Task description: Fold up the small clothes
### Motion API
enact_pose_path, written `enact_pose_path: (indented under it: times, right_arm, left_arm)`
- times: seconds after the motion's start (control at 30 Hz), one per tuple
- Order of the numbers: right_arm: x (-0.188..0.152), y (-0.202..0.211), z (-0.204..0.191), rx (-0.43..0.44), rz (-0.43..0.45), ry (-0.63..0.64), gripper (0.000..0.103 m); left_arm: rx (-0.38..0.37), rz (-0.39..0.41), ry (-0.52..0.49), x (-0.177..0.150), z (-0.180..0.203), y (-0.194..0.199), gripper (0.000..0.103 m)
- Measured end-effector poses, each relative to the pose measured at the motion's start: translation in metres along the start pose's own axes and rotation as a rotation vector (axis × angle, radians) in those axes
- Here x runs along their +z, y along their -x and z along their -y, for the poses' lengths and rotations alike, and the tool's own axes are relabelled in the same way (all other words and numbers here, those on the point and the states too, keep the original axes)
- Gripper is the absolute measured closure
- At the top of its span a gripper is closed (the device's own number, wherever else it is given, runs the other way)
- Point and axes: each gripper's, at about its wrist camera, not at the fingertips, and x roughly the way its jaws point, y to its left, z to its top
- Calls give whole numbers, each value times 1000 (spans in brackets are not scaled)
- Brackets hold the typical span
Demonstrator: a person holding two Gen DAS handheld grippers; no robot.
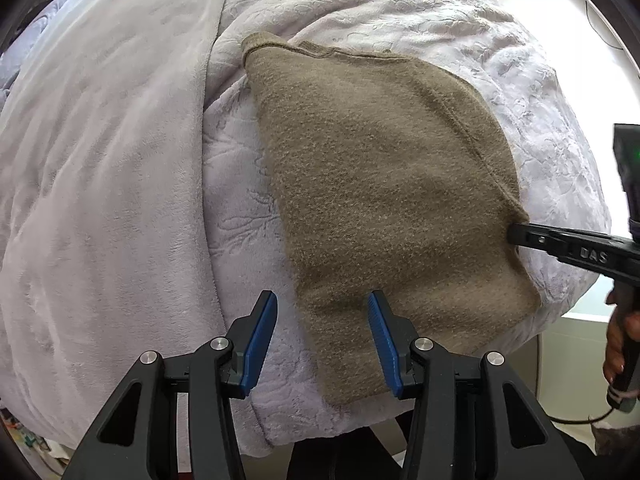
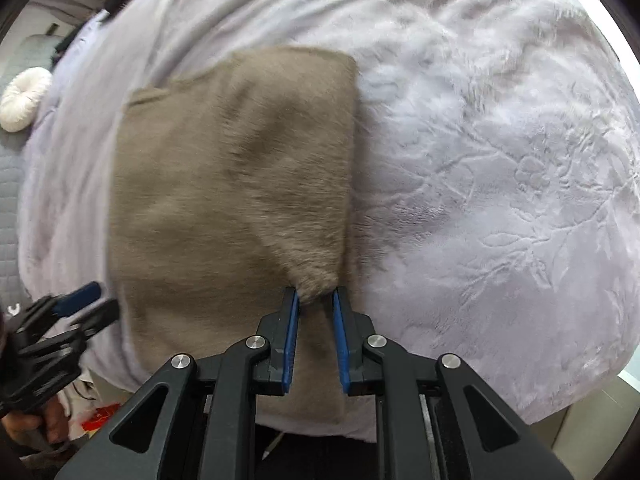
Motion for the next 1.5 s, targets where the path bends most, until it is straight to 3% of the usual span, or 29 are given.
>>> enact_pose_path:
  times: [0.1,0.37,0.43,0.57,0.63,0.7,0.73,0.77,0.83,1.0,1.1,1.23,1.5]
  right_arm:
    - [-1,4,11,-1,6,-45,64]
    - [-8,33,12,27,27,-82,60]
    - [-11,36,8,28,27,-89,41]
    - [-7,46,-7,43,50,-79,36]
    - [-3,50,-14,46,54,-68,25]
    - [1,55,-24,43,64,-46,23]
    - [3,57,-30,40,67,-32,23]
    - [7,57,-35,39,69,-24,23]
    - [10,60,-43,29,72,-9,22]
    - [14,67,-55,-9,84,16,21]
    - [15,68,-60,-34,104,29,1]
    - [17,67,-66,-112,133,45,0]
    - [20,66,-69,-112,111,55,0]
  left_arm:
    - [2,6,5,-1,-1,2,54]
    - [0,0,8,-1,-3,3,54]
    - [3,-2,-1,2,0,3,54]
    - [10,-12,-5,8,3,6,54]
    - [17,-10,0,14,4,10,54]
    - [22,2,10,19,4,16,54]
    - [25,7,15,21,4,19,48]
    - [27,16,23,23,4,22,25]
    - [35,46,45,26,4,29,7]
    - [37,68,73,32,4,39,7]
    - [56,68,86,34,1,41,7]
    - [89,66,101,34,0,40,7]
    - [188,119,83,36,0,53,7]
